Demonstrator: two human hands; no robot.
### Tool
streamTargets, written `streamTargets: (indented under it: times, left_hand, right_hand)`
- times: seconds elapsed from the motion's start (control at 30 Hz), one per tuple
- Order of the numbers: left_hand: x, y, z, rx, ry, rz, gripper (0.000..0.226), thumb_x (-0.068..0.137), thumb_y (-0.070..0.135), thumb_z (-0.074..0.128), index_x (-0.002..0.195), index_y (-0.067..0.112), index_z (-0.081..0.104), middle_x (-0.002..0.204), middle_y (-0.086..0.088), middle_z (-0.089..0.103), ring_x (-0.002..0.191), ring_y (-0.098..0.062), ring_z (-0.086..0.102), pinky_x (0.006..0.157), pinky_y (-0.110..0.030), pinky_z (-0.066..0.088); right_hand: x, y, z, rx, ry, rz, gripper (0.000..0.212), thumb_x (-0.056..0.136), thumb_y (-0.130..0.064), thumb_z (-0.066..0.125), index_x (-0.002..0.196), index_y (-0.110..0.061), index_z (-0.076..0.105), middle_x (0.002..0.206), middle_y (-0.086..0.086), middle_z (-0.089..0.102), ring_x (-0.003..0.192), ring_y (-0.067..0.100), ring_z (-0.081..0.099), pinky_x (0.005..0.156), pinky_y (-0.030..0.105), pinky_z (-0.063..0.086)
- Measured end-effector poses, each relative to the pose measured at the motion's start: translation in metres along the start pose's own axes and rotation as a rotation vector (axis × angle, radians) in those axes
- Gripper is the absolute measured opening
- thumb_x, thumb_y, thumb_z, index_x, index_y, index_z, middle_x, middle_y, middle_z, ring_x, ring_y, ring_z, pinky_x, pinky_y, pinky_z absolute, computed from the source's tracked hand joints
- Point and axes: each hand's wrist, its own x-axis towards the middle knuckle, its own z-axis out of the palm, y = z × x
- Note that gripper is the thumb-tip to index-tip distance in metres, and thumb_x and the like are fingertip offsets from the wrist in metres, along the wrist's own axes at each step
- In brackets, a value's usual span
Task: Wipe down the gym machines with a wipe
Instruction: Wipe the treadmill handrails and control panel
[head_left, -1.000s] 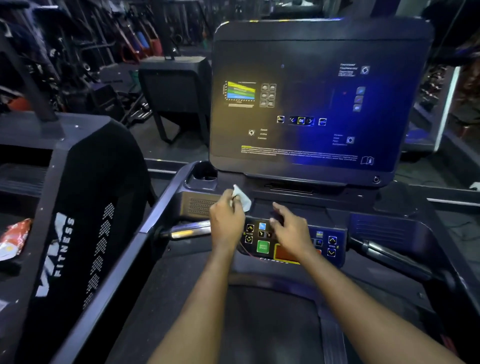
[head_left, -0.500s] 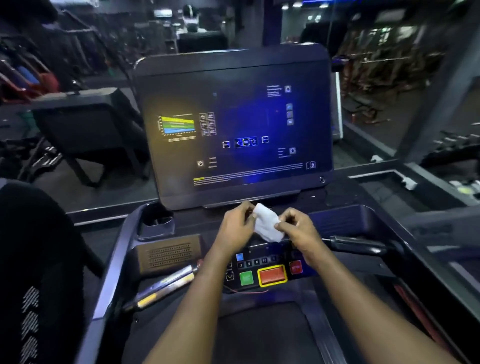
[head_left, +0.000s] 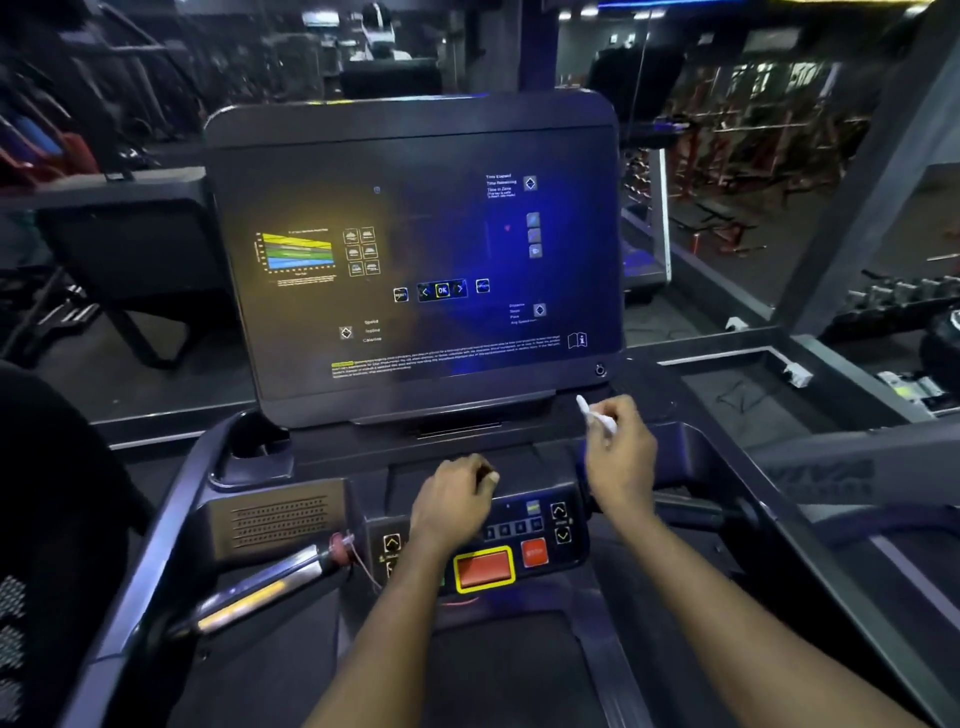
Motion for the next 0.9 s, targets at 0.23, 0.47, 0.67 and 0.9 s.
streamTargets:
  times: [0.23, 0.47, 0.67, 0.9]
  left_hand:
    - [-0.002, -0.002, 0.006, 0.127, 0.023, -0.011, 0.034, 0.105, 0.044, 0.039, 0.114, 0.021, 0.063, 0.113, 0.001, 0.068, 0.111, -0.021, 0.057, 0.087, -0.039, 0.049]
    - [0.000, 0.000, 0.006, 0.138, -0.013, -0.046, 0.033, 0.105, 0.044, 0.039, 0.116, 0.022, 0.062, 0.115, 0.003, 0.066, 0.112, -0.019, 0.056, 0.090, -0.039, 0.049]
    - [0.003, -0.001, 0.008, 0.170, -0.054, -0.040, 0.032, 0.105, 0.042, 0.037, 0.119, 0.025, 0.060, 0.122, 0.006, 0.066, 0.118, -0.018, 0.054, 0.093, -0.039, 0.048]
    - [0.001, -0.002, 0.008, 0.184, -0.093, -0.014, 0.039, 0.107, 0.044, 0.030, 0.130, 0.027, 0.056, 0.134, 0.007, 0.061, 0.128, -0.015, 0.050, 0.101, -0.040, 0.045]
  right_hand:
    - [-0.019, 0.032, 0.025, -0.459, -0.692, -0.180, 0.046, 0.109, -0.034, 0.034, 0.141, -0.009, 0.055, 0.147, 0.010, 0.054, 0.141, 0.025, 0.043, 0.117, 0.031, 0.025]
    - [0.002, 0.019, 0.029, -0.521, -0.880, -0.071, 0.053, 0.109, -0.039, 0.032, 0.149, -0.006, 0.045, 0.160, 0.010, 0.038, 0.150, 0.021, 0.028, 0.120, 0.031, 0.021]
    - [-0.023, 0.019, 0.021, -0.471, -0.710, -0.001, 0.061, 0.108, -0.043, 0.033, 0.154, -0.003, 0.034, 0.162, 0.013, 0.031, 0.151, 0.025, 0.025, 0.122, 0.032, 0.019]
    - [0.007, -0.002, 0.026, -0.606, -0.848, 0.408, 0.084, 0.098, -0.067, 0.035, 0.152, -0.003, 0.036, 0.157, 0.015, 0.041, 0.141, 0.036, 0.043, 0.113, 0.044, 0.032]
